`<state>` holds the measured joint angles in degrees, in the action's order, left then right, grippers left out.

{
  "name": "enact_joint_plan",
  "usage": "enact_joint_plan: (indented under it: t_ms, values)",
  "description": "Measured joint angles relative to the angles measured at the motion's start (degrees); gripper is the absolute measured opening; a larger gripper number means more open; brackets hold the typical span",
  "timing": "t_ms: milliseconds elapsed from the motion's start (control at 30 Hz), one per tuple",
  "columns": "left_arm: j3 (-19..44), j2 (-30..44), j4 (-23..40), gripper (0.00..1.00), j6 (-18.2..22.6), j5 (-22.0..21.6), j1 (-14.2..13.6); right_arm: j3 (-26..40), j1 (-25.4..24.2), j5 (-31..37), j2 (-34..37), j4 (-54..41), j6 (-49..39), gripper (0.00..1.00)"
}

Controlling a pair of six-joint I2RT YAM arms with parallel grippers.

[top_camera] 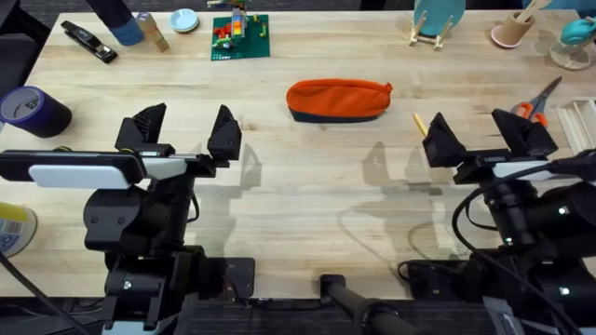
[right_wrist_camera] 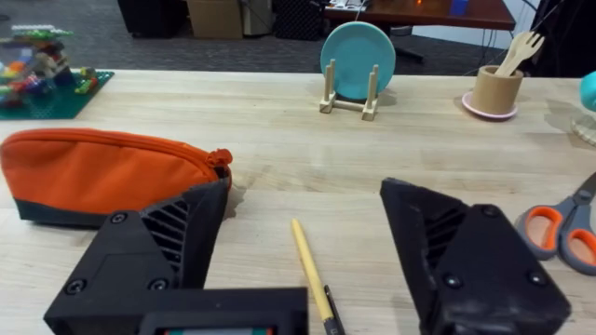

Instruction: Unzip the bag, pick up the pens from the table one at a time and place them inside, then zip the bag closed.

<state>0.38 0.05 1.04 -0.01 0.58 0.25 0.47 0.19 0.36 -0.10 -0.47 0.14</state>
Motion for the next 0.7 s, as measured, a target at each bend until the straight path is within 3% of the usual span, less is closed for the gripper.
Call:
enact_joint_plan:
  t_ms: [700]
  values:
    - [0.1,0.0,0.0,0.992,1.3,-0.9,0.0,0.0,0.0,1.6,0.0,1.6,0.0,0.996]
